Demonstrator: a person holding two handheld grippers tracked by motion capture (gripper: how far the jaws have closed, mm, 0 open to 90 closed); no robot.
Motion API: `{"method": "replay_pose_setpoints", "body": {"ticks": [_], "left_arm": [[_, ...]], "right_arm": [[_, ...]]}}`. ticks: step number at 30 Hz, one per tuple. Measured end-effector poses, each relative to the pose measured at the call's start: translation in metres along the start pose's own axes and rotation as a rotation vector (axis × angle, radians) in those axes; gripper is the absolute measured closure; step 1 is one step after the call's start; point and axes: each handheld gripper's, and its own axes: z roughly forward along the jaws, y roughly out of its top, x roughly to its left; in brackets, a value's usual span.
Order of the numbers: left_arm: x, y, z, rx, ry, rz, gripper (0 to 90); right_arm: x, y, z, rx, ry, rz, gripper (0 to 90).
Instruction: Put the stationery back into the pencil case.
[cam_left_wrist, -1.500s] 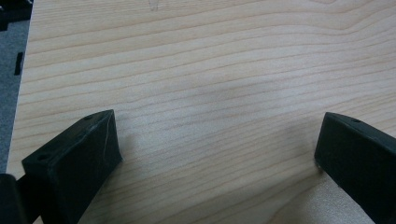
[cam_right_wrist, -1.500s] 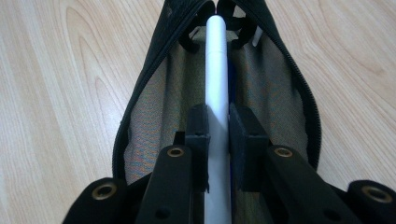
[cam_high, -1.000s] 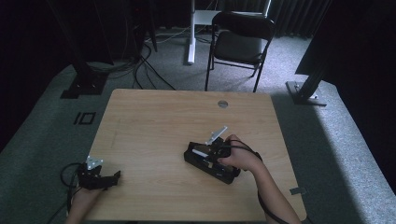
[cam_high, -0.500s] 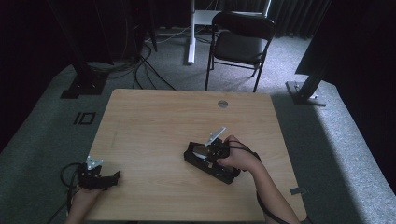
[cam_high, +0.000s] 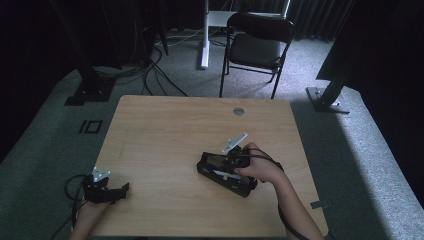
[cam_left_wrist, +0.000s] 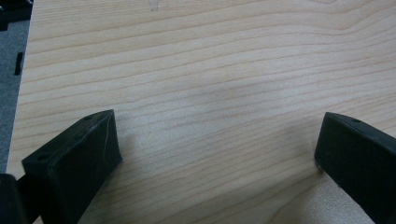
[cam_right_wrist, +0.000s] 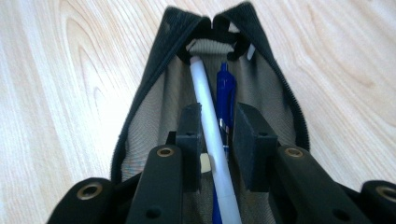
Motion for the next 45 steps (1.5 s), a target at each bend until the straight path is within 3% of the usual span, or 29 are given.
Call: {"method": "replay_pose_setpoints", "body": {"ticks": [2, 10, 19, 20, 29, 34, 38, 39, 45], "left_arm": [[0.000, 0.000, 0.000, 0.000, 0.000, 0.000, 0.3], [0.000, 0.000, 0.000, 0.000, 0.000, 0.000, 0.3], [0.000, 0.000, 0.000, 0.000, 0.000, 0.000, 0.3], [0.000, 0.000, 0.000, 0.000, 0.000, 0.000, 0.3], [0.000, 0.000, 0.000, 0.000, 0.000, 0.000, 0.3], [0.000, 0.000, 0.000, 0.000, 0.000, 0.000, 0.3], [0.000, 0.000, 0.000, 0.000, 0.000, 0.000, 0.3], [0.000, 0.000, 0.000, 0.000, 0.000, 0.000, 0.3], [0.000, 0.000, 0.000, 0.000, 0.000, 0.000, 0.3]], "right_arm": [[0.000, 0.000, -0.002, -0.009, 0.003, 0.006, 71.7], [-0.007, -0.004, -0.020, -0.146, 0.035, 0.045, 69.2], [-0.008, -0.005, -0.024, -0.179, 0.000, 0.050, 63.6], [-0.008, -0.005, -0.025, -0.195, 0.004, 0.070, 62.1], [-0.013, -0.010, -0.029, -0.275, -0.052, 0.119, 53.0], [-0.017, -0.013, -0.030, -0.285, -0.092, 0.149, 51.7], [-0.019, -0.015, -0.032, -0.304, -0.092, 0.167, 50.5], [-0.020, -0.017, -0.033, -0.319, -0.086, 0.202, 48.4], [-0.026, -0.023, -0.033, -0.330, -0.149, 0.217, 45.6]]}}
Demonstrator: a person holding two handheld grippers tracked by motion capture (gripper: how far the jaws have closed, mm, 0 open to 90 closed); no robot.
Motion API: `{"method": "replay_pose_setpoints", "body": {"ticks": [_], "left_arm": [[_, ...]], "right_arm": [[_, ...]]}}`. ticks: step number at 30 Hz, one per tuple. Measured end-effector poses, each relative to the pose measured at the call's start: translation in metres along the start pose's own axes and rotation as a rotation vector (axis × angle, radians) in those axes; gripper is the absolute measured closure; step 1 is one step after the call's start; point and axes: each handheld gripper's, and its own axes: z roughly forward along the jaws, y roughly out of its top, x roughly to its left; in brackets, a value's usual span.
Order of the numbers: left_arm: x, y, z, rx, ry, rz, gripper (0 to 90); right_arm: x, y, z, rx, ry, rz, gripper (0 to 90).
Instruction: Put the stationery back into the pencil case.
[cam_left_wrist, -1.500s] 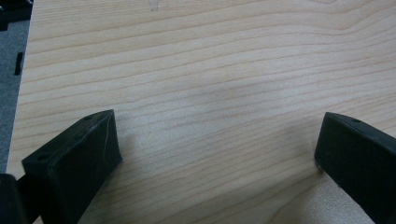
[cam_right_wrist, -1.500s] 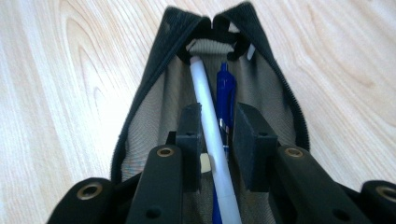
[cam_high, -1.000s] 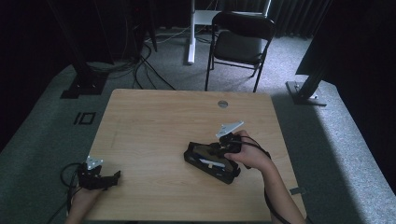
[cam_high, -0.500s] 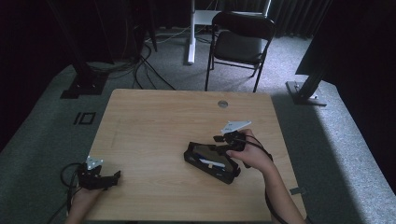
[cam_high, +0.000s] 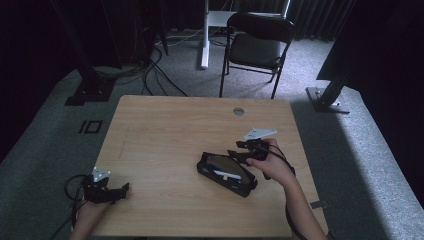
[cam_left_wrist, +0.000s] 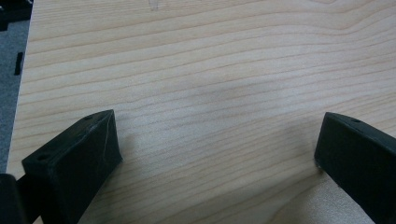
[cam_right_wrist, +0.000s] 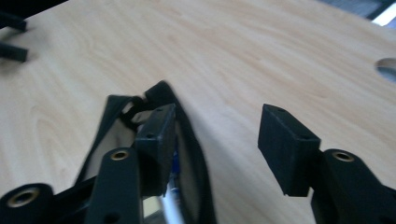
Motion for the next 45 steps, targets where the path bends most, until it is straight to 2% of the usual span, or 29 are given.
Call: {"method": "replay_pose_setpoints", "body": {"ticks": [7, 10, 15, 17, 20, 24, 34, 40, 45], "left_arm": [[0.000, 0.000, 0.000, 0.000, 0.000, 0.000, 0.3], [0.000, 0.000, 0.000, 0.000, 0.000, 0.000, 0.3], [0.000, 0.000, 0.000, 0.000, 0.000, 0.000, 0.3], [0.000, 0.000, 0.000, 0.000, 0.000, 0.000, 0.3], [0.000, 0.000, 0.000, 0.000, 0.000, 0.000, 0.3], [0.000, 0.000, 0.000, 0.000, 0.000, 0.000, 0.3], [0.000, 0.000, 0.000, 0.000, 0.000, 0.000, 0.3], [0.000, 0.000, 0.000, 0.000, 0.000, 0.000, 0.2], [0.000, 0.000, 0.000, 0.000, 0.000, 0.000, 0.3]], "right_arm": [[-0.009, -0.005, -0.002, -0.023, -0.052, 0.032, 33.9], [-0.018, -0.009, -0.003, -0.043, -0.082, 0.053, 32.8], [-0.029, -0.019, -0.003, -0.016, -0.133, 0.074, 29.8], [-0.035, -0.026, -0.001, 0.020, -0.153, 0.093, 28.7], [-0.038, -0.031, 0.000, 0.036, -0.168, 0.084, 28.4], [-0.043, -0.038, 0.001, 0.036, -0.176, 0.112, 26.2], [-0.047, -0.054, 0.000, 0.031, -0.191, 0.135, 25.4], [-0.049, -0.066, -0.004, 0.043, -0.225, 0.140, 23.8], [-0.050, -0.075, -0.008, 0.034, -0.241, 0.169, 23.8]]}}
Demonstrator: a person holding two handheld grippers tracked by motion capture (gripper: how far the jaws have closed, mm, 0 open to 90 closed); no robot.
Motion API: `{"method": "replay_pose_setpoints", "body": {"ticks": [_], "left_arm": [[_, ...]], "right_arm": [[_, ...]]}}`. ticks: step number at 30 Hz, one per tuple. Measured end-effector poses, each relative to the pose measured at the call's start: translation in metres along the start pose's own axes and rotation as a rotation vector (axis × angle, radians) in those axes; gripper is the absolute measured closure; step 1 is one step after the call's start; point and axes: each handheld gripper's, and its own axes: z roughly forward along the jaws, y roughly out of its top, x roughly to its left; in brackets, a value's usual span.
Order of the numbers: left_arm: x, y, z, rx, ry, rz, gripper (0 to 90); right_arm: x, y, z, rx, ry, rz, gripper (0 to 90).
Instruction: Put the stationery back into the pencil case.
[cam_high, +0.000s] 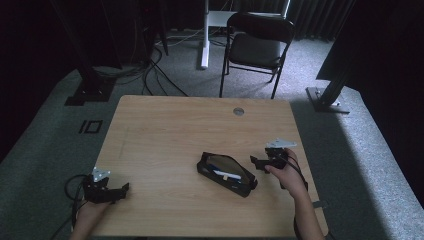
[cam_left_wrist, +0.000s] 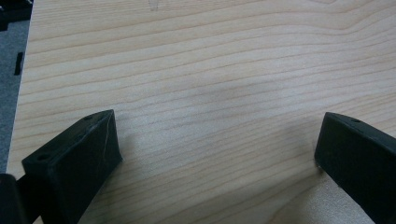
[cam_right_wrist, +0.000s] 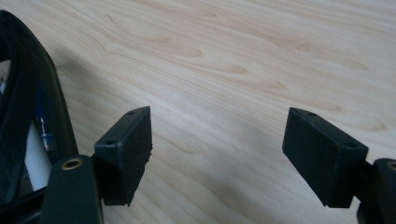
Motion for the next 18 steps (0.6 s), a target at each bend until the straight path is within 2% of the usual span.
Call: {"method": "replay_pose_setpoints", "body": {"ticks": [8, 14, 18], "left_arm": [[0.000, 0.000, 0.000, 0.000, 0.000, 0.000, 0.3], [0.000, 0.000, 0.000, 0.000, 0.000, 0.000, 0.3], [0.000, 0.000, 0.000, 0.000, 0.000, 0.000, 0.3]], "right_arm": [[-0.005, -0.015, -0.006, 0.003, -0.045, 0.021, 23.7], [-0.008, -0.025, -0.011, 0.010, -0.088, 0.029, 18.3], [-0.011, -0.032, -0.016, -0.002, -0.104, 0.056, 18.1]]}}
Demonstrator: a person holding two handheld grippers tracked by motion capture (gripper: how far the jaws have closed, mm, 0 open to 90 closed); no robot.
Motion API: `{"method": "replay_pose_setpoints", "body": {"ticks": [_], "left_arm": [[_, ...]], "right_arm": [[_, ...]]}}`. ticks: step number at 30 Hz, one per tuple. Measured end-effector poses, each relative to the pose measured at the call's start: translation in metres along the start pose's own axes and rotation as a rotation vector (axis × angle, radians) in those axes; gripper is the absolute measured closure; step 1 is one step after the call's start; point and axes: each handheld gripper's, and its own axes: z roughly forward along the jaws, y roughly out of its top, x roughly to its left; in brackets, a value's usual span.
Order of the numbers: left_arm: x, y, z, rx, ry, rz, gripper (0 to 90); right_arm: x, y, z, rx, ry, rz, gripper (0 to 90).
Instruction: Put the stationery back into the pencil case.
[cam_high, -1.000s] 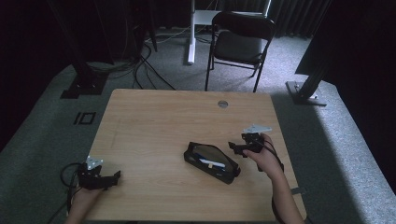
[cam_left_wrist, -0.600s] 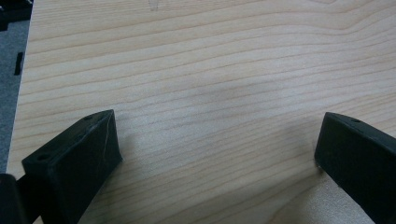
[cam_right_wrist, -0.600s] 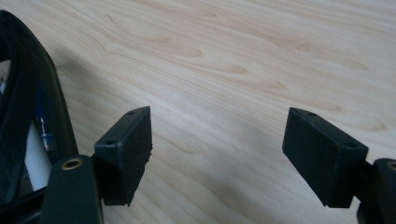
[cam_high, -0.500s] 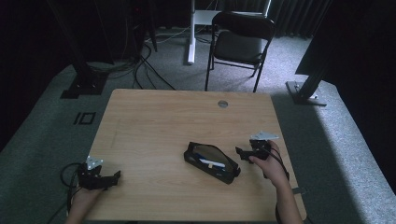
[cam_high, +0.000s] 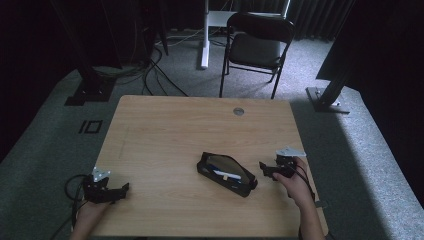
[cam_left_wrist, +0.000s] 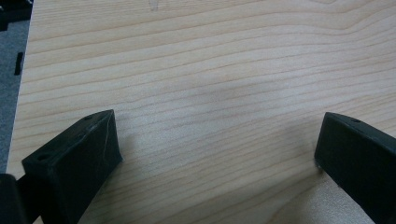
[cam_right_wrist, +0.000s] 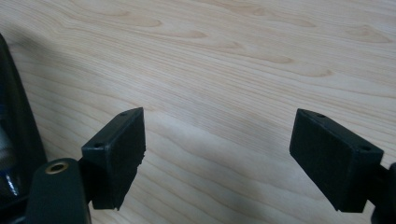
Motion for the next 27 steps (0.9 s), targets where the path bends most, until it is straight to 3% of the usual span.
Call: {"method": "replay_pose_setpoints", "body": {"ticks": [18, 24, 27], "left_arm": [[0.000, 0.000, 0.000, 0.000, 0.001, 0.001, 0.3], [0.000, 0.000, 0.000, 0.000, 0.001, 0.001, 0.3], [0.000, 0.000, 0.000, 0.000, 0.001, 0.001, 0.3]], "right_arm": [[-0.003, -0.030, -0.018, -0.001, -0.051, 0.061, 16.0], [-0.004, -0.042, -0.022, 0.001, -0.088, 0.097, 15.6], [-0.004, -0.046, -0.024, 0.001, -0.131, 0.122, 13.1]]}}
